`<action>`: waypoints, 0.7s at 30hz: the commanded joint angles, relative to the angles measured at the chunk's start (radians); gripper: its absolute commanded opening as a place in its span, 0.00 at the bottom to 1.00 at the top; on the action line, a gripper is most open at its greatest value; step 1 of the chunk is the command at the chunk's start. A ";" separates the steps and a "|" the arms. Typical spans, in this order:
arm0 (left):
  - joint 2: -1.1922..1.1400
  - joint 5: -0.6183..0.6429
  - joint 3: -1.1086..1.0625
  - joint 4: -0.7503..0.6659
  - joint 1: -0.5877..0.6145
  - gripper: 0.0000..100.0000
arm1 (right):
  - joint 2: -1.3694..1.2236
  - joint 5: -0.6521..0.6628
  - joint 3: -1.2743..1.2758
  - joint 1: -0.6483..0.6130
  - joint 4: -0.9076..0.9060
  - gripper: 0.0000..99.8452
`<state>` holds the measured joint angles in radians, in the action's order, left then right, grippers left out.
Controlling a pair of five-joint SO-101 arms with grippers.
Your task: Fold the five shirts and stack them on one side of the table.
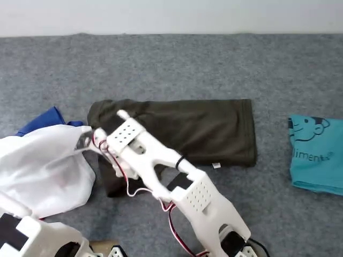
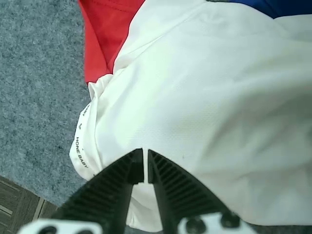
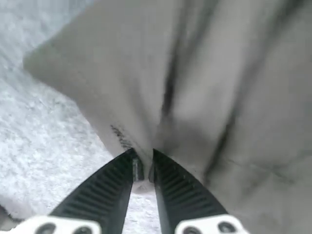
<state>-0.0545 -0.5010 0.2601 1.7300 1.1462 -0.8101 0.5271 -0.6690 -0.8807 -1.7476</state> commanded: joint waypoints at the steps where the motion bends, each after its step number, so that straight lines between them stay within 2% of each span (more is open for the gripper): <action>1: 0.006 -0.008 0.005 0.011 -0.006 0.04 | 0.087 0.006 -0.106 0.050 -0.035 0.01; 12: 0.006 -0.008 0.005 0.009 -0.006 0.04 | -0.004 0.002 -0.345 0.154 -0.013 0.02; 15: 0.006 -0.008 0.005 0.009 -0.006 0.04 | -0.053 -0.038 -0.431 0.180 -0.013 0.02; 21: 0.006 -0.008 0.005 0.012 -0.006 0.04 | -0.143 -0.044 -0.557 0.194 -0.022 0.04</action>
<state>-0.0545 -0.5010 0.2601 1.7300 1.1462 -0.9498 0.4933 -1.1508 -0.7027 -1.7492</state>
